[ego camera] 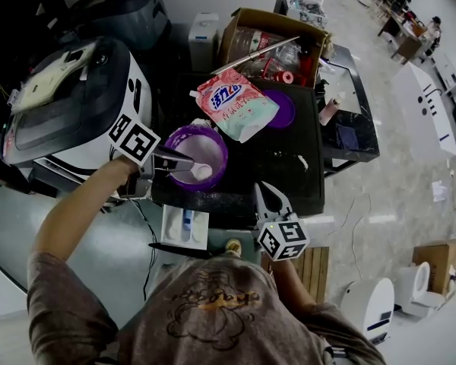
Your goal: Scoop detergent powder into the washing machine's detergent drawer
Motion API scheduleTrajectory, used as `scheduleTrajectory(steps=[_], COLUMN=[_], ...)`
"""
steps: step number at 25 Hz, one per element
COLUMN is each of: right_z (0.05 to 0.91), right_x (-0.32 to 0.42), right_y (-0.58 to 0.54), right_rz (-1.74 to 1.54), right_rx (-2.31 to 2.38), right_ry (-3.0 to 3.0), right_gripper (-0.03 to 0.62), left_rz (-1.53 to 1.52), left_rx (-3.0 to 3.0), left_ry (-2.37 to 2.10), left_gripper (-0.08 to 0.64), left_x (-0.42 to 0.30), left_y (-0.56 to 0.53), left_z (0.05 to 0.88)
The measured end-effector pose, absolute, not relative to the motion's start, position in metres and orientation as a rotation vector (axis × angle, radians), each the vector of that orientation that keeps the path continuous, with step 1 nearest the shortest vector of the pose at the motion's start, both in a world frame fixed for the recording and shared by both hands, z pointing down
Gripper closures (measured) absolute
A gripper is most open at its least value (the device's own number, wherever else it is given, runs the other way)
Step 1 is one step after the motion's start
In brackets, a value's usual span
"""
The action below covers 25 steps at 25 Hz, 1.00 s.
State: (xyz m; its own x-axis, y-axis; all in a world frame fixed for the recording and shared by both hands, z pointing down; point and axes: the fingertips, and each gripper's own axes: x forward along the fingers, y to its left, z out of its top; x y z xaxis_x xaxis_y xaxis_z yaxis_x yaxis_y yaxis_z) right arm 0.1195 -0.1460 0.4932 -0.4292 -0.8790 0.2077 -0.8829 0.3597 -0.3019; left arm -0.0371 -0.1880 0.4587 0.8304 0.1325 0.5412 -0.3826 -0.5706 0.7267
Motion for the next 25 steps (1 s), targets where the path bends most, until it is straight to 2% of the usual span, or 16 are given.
scheduleTrajectory(steps=[14,22,25], right_z=[0.489,0.486,0.484], right_x=[0.110,0.104,0.102], right_y=[-0.144,-0.143,-0.142], right_rz=[0.563,0.554,0.551], right_rx=[1.633,1.606,1.593], right_ry=[-2.603,-2.626,-2.632], right_gripper=[0.598,0.598,0.598], left_rz=[0.384,0.065,0.051], left_rx=[2.050,1.885,1.964], left_ry=[-0.342,-0.426,-0.505], left_gripper=[0.536,0.537,0.537], left_x=[-0.058,-0.055,-0.069], left_y=[-0.206,-0.199,-0.206], left_z=[0.447,0.430,0.432])
